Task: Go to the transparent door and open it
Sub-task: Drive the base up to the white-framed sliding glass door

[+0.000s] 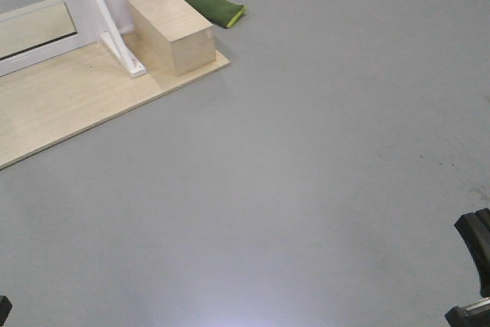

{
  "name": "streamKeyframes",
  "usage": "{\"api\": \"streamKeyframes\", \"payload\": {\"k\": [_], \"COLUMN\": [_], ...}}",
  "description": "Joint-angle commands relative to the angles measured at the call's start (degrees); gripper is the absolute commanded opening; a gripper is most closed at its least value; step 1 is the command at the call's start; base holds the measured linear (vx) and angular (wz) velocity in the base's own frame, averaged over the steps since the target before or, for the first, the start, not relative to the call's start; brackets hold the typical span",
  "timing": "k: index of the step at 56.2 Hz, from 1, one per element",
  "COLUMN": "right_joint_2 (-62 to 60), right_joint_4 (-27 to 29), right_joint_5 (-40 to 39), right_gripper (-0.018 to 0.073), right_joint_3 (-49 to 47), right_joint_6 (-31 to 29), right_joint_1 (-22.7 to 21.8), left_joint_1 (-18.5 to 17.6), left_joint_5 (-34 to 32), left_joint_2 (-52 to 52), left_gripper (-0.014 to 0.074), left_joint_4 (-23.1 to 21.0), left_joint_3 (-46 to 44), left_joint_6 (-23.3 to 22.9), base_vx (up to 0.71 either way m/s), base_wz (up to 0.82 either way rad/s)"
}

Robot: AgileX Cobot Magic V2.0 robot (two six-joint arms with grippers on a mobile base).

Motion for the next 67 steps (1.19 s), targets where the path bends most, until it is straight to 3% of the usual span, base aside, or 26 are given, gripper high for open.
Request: {"api": "streamKeyframes", "payload": {"k": [1,40,67], "right_joint_2": [-0.57,-0.57,-0.57], "right_joint_4": [-0.35,-0.35,-0.35], "right_joint_5": [-5.08,-5.03,-5.03], "right_gripper": [-0.0006,-0.0006,-0.0006], "right_joint_3": [0.24,0.24,0.24], "right_joint_6": [-0.27,-0.27,-0.27], "right_joint_1": [-0.03,-0.03,-0.03], "left_joint_1": [-0.21,-0.21,-0.21], "left_joint_5": [-4.6,-4.53,-4.59], "left_joint_2": [-0.84,-0.84,-0.84], "left_gripper": [0.0003,0.0003,0.0003], "left_joint_4": [-0.46,-0.46,-0.46], "left_joint_3": [0.55,0.55,0.55], "left_joint_6": [-0.16,-0.16,-0.16], "base_vx": [0.6,0.6,0.6], "base_wz": [0.62,0.63,0.25]}}
